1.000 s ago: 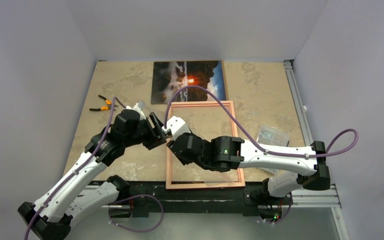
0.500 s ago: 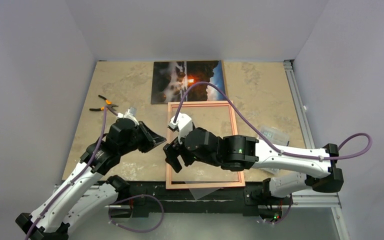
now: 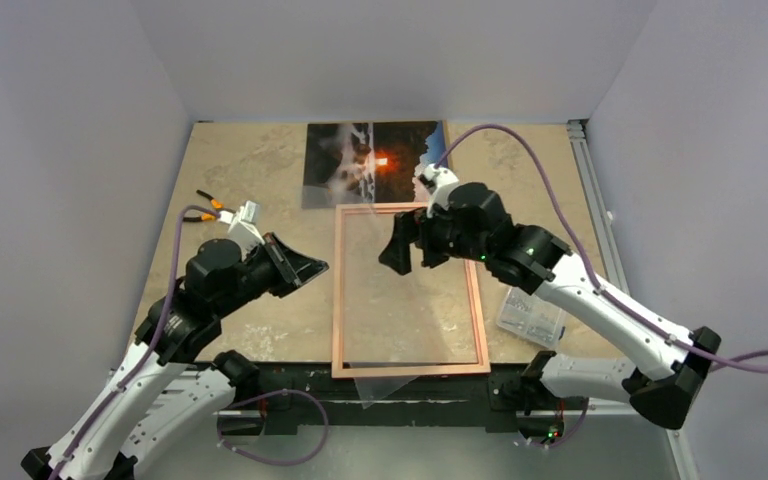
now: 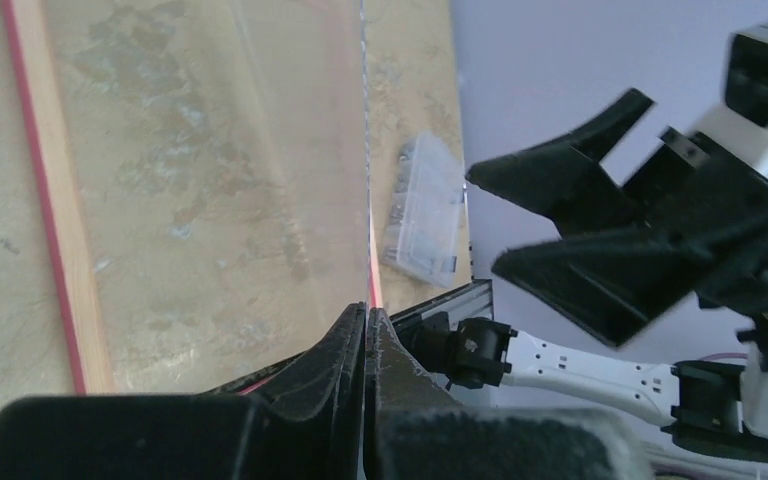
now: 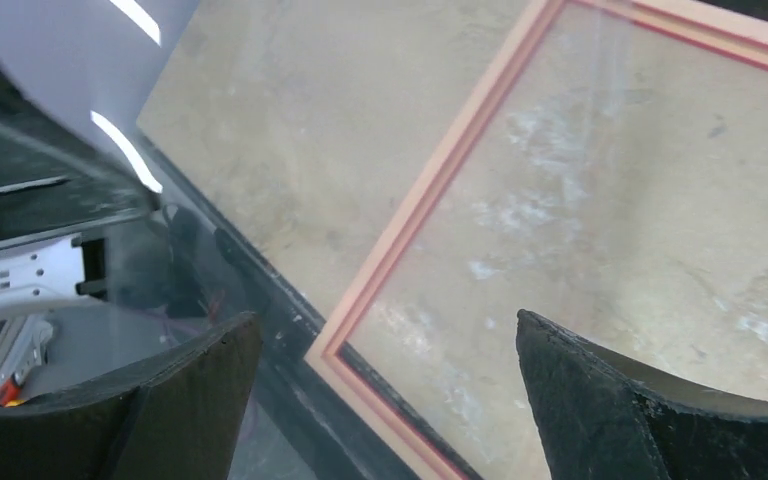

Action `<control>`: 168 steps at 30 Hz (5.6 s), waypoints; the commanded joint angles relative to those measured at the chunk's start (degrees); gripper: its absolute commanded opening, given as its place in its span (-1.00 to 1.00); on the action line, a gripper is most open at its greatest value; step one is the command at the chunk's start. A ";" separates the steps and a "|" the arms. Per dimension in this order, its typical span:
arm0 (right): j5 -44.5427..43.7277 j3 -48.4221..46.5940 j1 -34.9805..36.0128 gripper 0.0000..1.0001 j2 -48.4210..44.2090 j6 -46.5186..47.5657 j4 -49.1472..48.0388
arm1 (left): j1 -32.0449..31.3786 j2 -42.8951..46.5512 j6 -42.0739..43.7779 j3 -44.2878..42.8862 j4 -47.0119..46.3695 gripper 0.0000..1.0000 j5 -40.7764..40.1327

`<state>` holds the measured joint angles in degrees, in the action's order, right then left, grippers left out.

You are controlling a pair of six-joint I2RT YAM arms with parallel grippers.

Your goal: Put the photo into the frame

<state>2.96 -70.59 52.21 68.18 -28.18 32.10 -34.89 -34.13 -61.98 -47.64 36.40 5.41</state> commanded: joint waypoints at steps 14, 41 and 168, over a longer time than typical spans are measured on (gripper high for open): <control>53.71 23.42 -39.81 0.97 -8.75 -5.70 -24.28 | -0.11 6.12 4.35 -3.37 -19.73 -1.00 7.50; 65.28 29.72 -44.51 0.97 -1.21 -36.51 -79.35 | -0.09 9.25 -3.97 -6.97 -24.81 -1.00 11.60; 58.54 44.21 -26.82 0.37 14.47 -67.82 -128.72 | -0.14 14.71 0.51 3.23 -17.35 -1.00 0.68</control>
<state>62.30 -26.11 25.30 85.52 -96.62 -86.67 -34.94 -19.77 -60.93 -42.52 21.89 6.98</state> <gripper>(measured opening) 0.740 0.004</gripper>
